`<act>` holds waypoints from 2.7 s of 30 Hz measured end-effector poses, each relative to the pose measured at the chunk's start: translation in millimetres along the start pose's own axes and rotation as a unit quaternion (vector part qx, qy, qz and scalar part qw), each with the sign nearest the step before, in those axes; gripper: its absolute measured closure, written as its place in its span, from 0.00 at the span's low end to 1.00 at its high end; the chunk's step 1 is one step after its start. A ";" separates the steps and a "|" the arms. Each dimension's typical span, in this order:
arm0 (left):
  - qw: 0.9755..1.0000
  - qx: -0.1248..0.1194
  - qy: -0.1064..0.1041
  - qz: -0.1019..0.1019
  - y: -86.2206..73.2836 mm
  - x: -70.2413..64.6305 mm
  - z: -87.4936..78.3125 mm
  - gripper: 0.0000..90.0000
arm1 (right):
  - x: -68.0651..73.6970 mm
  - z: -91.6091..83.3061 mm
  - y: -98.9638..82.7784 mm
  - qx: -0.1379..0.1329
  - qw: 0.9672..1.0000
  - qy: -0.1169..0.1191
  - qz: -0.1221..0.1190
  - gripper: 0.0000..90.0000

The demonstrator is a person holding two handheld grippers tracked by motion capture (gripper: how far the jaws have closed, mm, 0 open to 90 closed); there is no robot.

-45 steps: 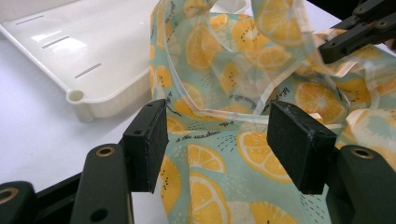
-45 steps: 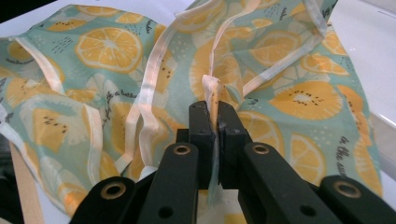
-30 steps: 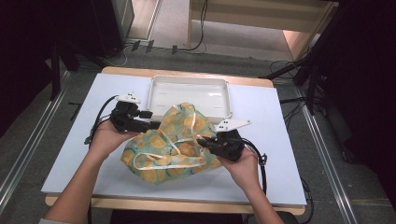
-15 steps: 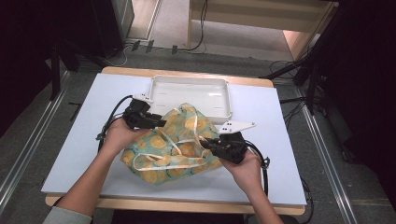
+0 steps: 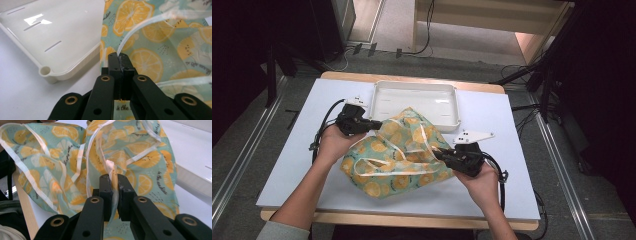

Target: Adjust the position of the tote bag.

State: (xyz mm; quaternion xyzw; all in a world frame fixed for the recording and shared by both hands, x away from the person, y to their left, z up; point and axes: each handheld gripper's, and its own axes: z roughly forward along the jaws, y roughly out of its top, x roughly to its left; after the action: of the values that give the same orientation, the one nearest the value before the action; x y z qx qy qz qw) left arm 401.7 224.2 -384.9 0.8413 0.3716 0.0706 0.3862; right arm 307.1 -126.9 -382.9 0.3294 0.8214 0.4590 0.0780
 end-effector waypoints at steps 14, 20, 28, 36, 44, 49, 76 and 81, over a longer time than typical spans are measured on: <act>1.000 -0.017 -0.012 -0.023 -6.1 9.7 -17.9 1.00 | -13.2 -17.1 -10.5 -0.001 1.000 -0.016 0.013 0.93; 0.999 -0.018 -0.015 -0.025 -8.4 8.1 -21.0 1.00 | -22.8 -30.2 -20.0 -0.002 0.999 -0.034 0.026 0.97; 0.999 -0.032 -0.017 -0.034 -11.0 12.2 -29.3 1.00 | -32.9 -41.1 -34.7 0.004 0.998 -0.054 0.034 0.98; 0.997 -0.054 -0.046 -0.039 -14.5 13.3 -41.7 1.00 | -46.0 -56.3 -50.2 0.001 0.996 -0.077 0.048 0.99; 0.997 -0.017 -0.070 -0.027 -15.8 -3.3 -17.3 1.00 | -63.3 -59.8 -63.1 0.022 0.989 -0.129 0.069 0.97; 0.996 -0.016 -0.084 -0.020 -13.8 -10.2 -14.5 1.00 | -62.2 -56.4 -61.4 0.020 0.991 -0.112 0.072 0.84; 0.996 -0.016 -0.092 0.003 -6.5 -31.6 -11.8 1.00 | -4.3 -30.7 -12.1 -0.005 1.000 -0.005 0.010 0.72; 0.996 -0.016 -0.093 0.002 -6.5 -31.8 -11.2 1.00 | 7.0 -21.5 -9.8 -0.004 1.000 0.020 0.001 0.68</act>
State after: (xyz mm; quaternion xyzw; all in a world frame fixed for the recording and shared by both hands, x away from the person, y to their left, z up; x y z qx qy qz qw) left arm 370.7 212.1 -376.3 0.8387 0.3310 -0.0006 0.4325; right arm 287.8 -141.2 -377.4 0.3210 0.8207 0.4686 0.0620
